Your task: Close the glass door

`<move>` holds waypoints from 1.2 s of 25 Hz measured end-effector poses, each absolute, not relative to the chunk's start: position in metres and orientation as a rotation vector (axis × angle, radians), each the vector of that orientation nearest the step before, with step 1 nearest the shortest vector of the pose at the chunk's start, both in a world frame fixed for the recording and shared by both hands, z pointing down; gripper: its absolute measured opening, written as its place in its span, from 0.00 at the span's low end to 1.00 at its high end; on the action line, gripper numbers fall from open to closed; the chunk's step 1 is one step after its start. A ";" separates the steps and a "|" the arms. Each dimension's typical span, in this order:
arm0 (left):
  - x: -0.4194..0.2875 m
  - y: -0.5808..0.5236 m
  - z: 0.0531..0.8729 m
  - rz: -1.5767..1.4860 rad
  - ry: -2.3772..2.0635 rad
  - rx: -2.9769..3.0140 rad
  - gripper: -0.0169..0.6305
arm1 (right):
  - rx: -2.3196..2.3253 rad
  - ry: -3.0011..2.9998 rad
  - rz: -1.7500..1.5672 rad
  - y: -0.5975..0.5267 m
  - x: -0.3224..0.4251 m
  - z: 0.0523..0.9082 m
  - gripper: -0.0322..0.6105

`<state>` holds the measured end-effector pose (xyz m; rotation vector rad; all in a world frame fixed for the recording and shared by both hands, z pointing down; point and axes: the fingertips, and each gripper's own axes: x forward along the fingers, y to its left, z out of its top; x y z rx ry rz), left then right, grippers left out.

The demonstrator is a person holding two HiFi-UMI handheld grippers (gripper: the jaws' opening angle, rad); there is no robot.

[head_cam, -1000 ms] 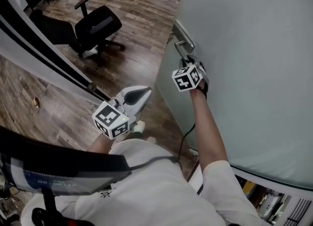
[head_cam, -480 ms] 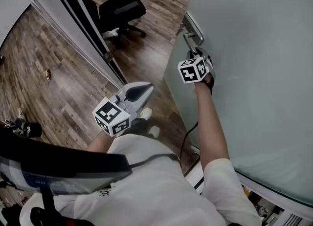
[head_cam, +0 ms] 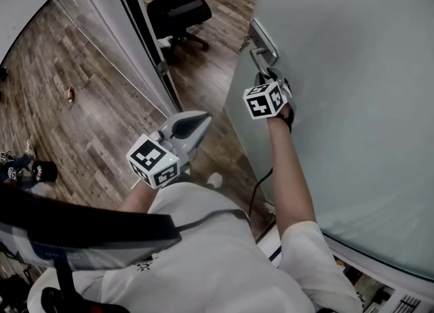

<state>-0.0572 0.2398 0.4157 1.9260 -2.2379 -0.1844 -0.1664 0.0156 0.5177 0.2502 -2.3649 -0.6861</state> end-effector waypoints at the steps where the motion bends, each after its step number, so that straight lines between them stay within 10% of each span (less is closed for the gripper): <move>1: -0.059 0.243 0.414 -0.188 -2.240 1.927 0.04 | 0.244 -2.366 -0.690 0.020 -0.166 0.517 0.22; 30: -0.107 0.296 0.389 -0.214 -2.259 1.950 0.03 | 0.025 -2.458 -0.715 0.125 -0.137 0.510 0.23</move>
